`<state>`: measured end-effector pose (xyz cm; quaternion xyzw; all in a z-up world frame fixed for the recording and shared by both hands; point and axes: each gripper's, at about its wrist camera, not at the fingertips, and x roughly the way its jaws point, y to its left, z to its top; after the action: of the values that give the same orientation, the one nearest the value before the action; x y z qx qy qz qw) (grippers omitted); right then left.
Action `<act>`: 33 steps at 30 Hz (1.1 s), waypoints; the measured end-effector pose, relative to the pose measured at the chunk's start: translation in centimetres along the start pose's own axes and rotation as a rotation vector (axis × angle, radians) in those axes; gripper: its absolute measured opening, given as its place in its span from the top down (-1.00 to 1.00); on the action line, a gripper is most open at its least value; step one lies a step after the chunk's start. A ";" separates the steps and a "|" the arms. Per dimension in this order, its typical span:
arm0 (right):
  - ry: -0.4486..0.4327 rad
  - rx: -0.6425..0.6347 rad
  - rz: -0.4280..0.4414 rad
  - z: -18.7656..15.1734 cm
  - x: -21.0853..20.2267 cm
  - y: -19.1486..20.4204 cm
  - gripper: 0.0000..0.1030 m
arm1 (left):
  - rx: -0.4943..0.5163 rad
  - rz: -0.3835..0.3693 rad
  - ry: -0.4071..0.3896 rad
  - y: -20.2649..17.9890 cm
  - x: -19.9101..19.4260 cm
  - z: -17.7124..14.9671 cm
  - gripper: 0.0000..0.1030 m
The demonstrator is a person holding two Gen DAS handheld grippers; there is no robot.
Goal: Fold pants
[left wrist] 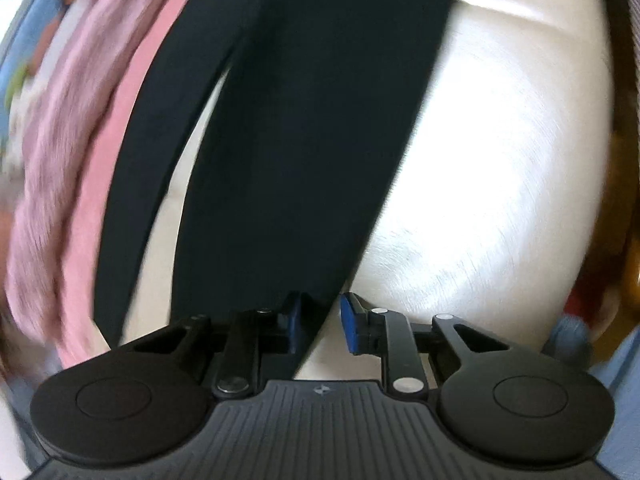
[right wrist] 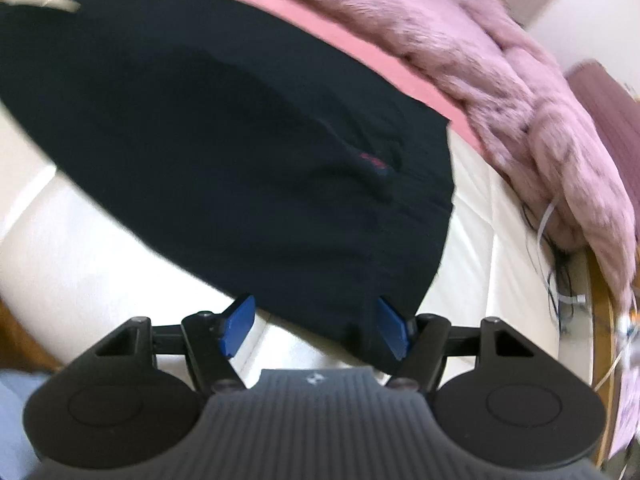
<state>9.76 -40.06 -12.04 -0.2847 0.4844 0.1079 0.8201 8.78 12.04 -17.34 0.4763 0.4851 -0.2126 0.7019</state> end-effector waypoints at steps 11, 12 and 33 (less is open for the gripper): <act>0.024 -0.363 0.011 -0.6 1.1 1.7 -0.06 | -0.281 0.077 -0.018 0.5 -1.2 0.5 1.00; 0.022 -0.380 0.003 -0.6 1.1 1.9 0.01 | -0.299 0.091 -0.020 0.6 -1.2 0.7 1.00; -0.142 -0.207 -0.143 4.5 -2.9 -1.0 1.00 | -0.505 0.206 -0.201 8.8 -7.9 2.3 0.96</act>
<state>12.01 -38.02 -7.57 -0.3935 0.3897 0.1184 0.8242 13.14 12.77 -6.14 0.3099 0.3999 -0.0588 0.8606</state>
